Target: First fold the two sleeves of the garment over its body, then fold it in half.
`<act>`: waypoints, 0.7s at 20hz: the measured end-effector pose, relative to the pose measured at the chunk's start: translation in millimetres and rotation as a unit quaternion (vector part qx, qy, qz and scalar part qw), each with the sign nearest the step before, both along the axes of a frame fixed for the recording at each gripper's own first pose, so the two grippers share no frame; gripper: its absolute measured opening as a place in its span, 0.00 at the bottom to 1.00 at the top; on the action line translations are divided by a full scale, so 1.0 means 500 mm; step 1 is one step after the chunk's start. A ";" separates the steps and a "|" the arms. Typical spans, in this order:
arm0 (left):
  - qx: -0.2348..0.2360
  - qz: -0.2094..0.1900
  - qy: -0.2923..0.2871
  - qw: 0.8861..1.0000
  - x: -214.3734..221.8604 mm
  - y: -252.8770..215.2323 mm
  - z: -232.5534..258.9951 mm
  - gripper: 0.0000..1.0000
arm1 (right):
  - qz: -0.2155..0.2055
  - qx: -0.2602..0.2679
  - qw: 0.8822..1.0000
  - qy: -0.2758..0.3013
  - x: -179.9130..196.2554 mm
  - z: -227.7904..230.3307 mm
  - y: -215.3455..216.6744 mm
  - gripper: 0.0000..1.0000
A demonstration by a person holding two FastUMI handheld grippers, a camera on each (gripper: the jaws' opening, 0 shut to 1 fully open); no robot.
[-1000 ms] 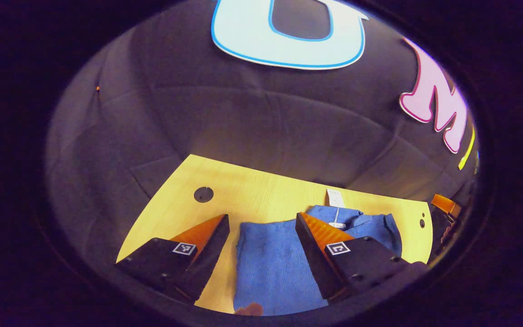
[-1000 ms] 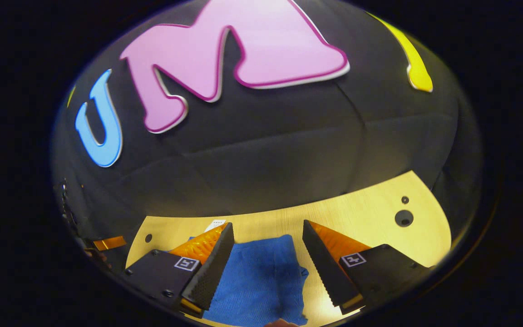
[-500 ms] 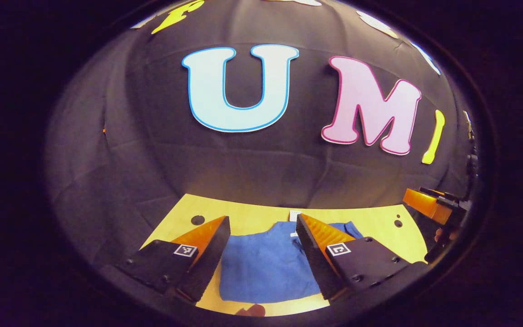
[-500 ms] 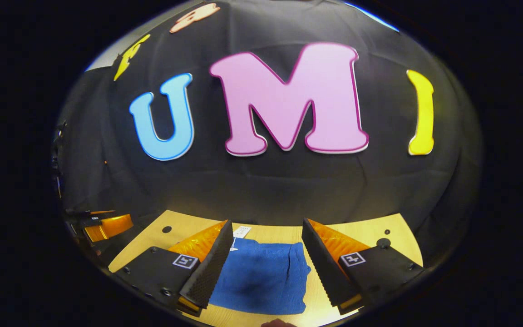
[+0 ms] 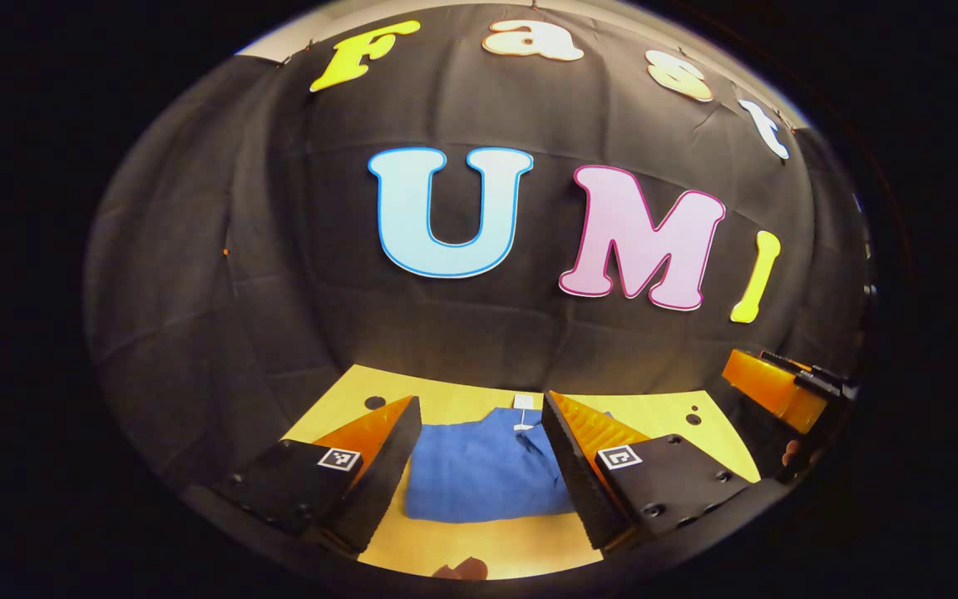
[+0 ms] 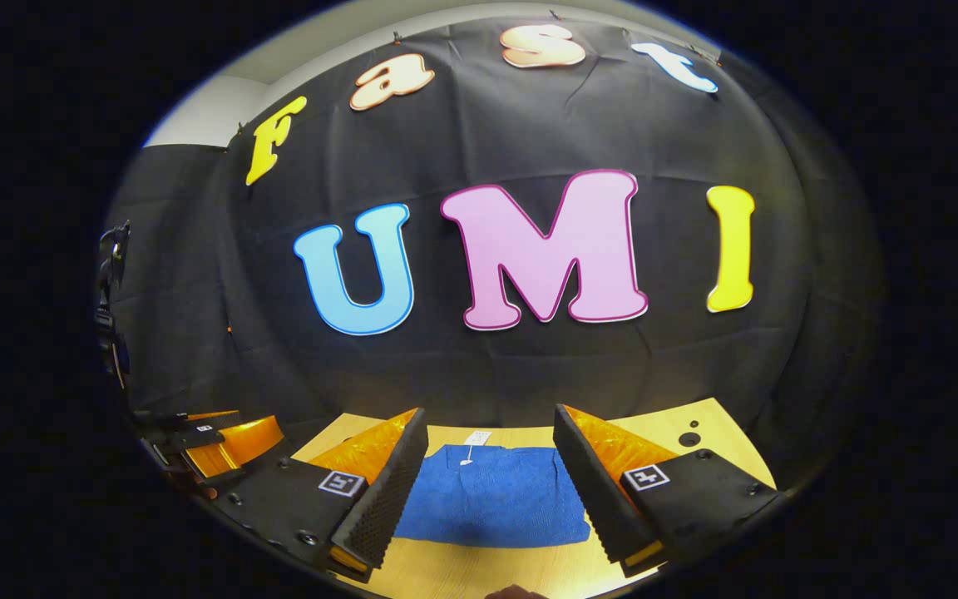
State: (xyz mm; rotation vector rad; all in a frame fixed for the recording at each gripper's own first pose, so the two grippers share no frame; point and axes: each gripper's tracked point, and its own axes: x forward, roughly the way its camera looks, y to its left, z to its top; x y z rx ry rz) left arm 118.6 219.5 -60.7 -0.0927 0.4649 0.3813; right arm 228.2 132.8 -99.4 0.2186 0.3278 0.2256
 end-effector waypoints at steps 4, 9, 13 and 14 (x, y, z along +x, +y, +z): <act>0.050 -0.008 -0.018 0.999 -0.087 -0.038 0.047 0.86 | -0.005 0.014 1.000 -0.021 -0.087 0.062 0.001 0.96; 0.083 -0.019 -0.077 0.993 -0.158 -0.102 0.119 0.85 | -0.007 0.004 0.998 -0.059 -0.157 0.135 -0.007 0.96; 0.097 -0.022 -0.132 0.986 -0.207 -0.139 0.173 0.83 | -0.004 -0.008 0.997 -0.081 -0.188 0.193 -0.006 0.84; 0.097 -0.021 -0.131 0.986 -0.220 -0.146 0.171 0.84 | -0.002 -0.008 0.996 -0.085 -0.196 0.208 -0.002 0.84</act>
